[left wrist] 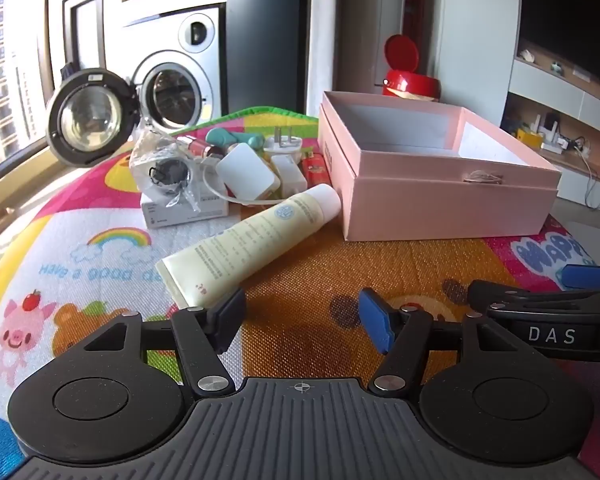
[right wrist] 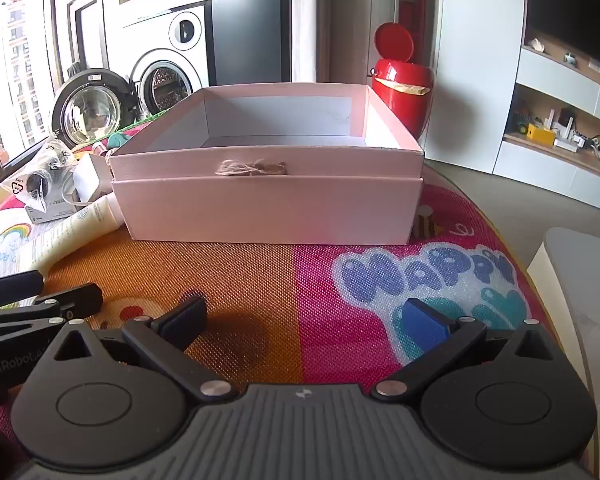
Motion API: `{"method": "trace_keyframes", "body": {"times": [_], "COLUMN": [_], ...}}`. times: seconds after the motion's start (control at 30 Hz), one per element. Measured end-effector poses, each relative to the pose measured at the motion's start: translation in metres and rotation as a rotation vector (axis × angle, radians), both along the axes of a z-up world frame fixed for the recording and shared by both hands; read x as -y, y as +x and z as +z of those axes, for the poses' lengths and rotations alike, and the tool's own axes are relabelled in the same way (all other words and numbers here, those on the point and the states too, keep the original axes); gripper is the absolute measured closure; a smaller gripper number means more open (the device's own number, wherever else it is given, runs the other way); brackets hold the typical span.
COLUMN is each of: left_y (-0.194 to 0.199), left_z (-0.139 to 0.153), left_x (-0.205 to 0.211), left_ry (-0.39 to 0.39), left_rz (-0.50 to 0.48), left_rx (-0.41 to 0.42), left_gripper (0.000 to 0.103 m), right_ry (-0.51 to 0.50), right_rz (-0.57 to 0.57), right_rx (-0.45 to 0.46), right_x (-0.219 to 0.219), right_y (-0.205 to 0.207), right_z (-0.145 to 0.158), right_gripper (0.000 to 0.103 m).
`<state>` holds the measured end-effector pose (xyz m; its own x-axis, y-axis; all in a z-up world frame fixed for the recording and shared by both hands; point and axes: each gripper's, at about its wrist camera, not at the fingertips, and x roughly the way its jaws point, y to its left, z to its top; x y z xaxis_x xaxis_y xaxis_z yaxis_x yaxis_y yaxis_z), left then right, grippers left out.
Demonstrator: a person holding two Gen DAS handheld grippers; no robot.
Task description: Organize rigid objects
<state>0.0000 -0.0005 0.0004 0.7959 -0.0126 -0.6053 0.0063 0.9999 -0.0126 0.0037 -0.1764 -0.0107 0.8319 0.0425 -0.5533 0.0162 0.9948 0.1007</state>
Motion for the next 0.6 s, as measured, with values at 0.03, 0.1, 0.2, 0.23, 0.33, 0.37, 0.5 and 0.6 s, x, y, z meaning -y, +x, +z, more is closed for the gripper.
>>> {"method": "trace_keyframes", "body": {"times": [0.03,0.1,0.2,0.23,0.33,0.37,0.5,0.6], "left_y": [0.0000,0.0000,0.0002,0.0003,-0.0001,-0.0001,0.0000,0.0000], "left_z": [0.0002,0.0006,0.0013,0.0016,0.0000,0.0000,0.0000,0.0000], "left_x": [0.0007,0.0022,0.0043,0.0047,-0.0019,-0.0019,-0.0020,-0.0020], "left_ry": [-0.004,-0.011,-0.024,-0.028,-0.011,-0.010,-0.012,-0.012], "left_rz": [0.000,-0.001,-0.002,-0.002,0.001,0.001,0.001,0.001], "left_rx": [0.000,-0.001,-0.002,-0.002,0.001,0.001,0.001,0.001], "left_gripper": [0.035,0.035,0.035,0.035,0.035,0.035,0.035,0.035], "right_ry": [-0.009,-0.003,-0.002,-0.003,-0.004,-0.005,-0.005,-0.005], "right_rz": [-0.001,0.000,0.000,0.000,0.000,0.000,0.000,0.000], "right_rx": [-0.002,-0.001,-0.001,-0.001,-0.001,-0.001,-0.001,-0.001], "right_x": [-0.0005,-0.0003,-0.0003,-0.0004,-0.0008,-0.0008,-0.0011,-0.0003], "right_y": [0.0001,0.0002,0.0002,0.0002,0.0005,0.0004,0.0001,-0.0001], "right_z": [0.0001,0.0000,0.0000,0.0000,-0.0001,-0.0001,0.0001,0.0001], "right_gripper": [0.000,0.000,0.000,0.000,0.000,0.000,0.000,0.000]}}
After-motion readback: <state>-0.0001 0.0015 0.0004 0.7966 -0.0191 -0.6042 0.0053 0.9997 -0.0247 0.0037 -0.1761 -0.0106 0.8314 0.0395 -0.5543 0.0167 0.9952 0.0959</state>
